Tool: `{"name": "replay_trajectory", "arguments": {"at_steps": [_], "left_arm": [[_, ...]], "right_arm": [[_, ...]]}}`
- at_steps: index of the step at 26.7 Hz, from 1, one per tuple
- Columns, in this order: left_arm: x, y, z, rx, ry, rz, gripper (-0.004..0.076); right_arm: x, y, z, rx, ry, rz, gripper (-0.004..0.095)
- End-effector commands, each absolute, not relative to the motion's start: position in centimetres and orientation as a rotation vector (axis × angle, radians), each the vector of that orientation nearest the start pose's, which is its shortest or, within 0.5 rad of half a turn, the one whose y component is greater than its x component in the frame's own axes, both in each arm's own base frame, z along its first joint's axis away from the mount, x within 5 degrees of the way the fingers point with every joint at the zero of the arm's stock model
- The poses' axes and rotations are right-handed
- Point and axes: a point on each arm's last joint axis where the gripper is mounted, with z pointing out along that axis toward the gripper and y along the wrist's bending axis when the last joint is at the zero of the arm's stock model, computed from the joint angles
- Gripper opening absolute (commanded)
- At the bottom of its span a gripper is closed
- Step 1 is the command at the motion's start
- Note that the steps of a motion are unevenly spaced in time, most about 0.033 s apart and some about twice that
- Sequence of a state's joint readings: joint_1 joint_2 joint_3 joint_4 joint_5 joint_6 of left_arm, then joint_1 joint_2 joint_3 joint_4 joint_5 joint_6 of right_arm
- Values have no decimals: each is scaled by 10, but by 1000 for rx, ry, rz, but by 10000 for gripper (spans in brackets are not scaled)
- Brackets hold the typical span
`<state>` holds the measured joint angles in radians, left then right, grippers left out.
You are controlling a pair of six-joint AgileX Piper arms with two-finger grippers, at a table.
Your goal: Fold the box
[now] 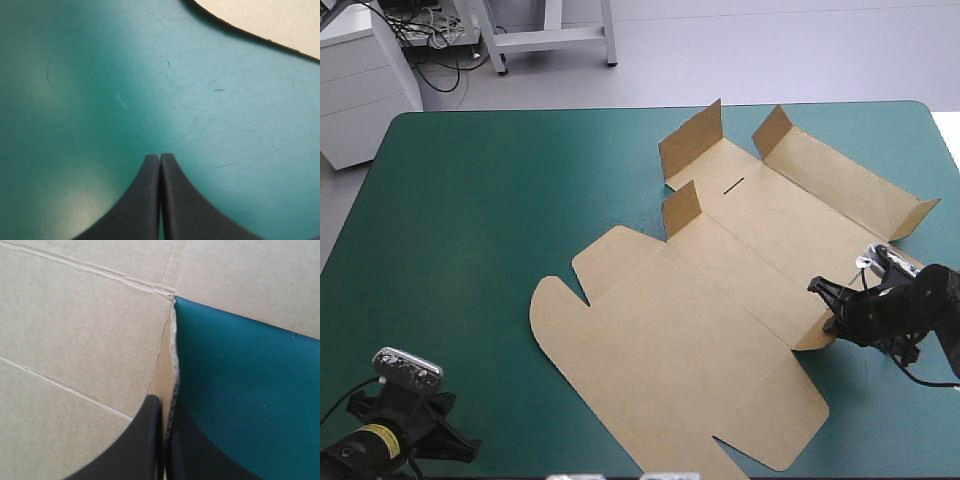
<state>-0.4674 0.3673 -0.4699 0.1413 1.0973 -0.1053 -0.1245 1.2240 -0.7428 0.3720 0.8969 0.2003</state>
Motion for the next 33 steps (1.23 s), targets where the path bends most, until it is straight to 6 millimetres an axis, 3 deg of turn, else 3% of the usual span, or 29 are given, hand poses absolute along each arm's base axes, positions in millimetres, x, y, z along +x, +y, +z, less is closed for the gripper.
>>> {"name": "replay_trajectory", "arguments": {"at_steps": [1, 11, 20, 24, 33], "left_arm": [[52, -14, 267, 464, 2365, -87, -32], [52, -14, 267, 464, 2365, -87, -32], [52, -14, 267, 464, 2365, -87, -32], [52, -14, 267, 464, 2365, -87, -32], [52, -14, 267, 464, 2365, -87, -32]], "right_arm": [[214, -2, 251, 631, 2707, 448, -23], [213, -2, 250, 602, 2723, 443, -23], [215, -2, 258, 342, 2735, 396, -23], [223, -3, 282, 233, 2703, 377, -23], [235, -7, 367, -124, 2545, 218, -23]]}}
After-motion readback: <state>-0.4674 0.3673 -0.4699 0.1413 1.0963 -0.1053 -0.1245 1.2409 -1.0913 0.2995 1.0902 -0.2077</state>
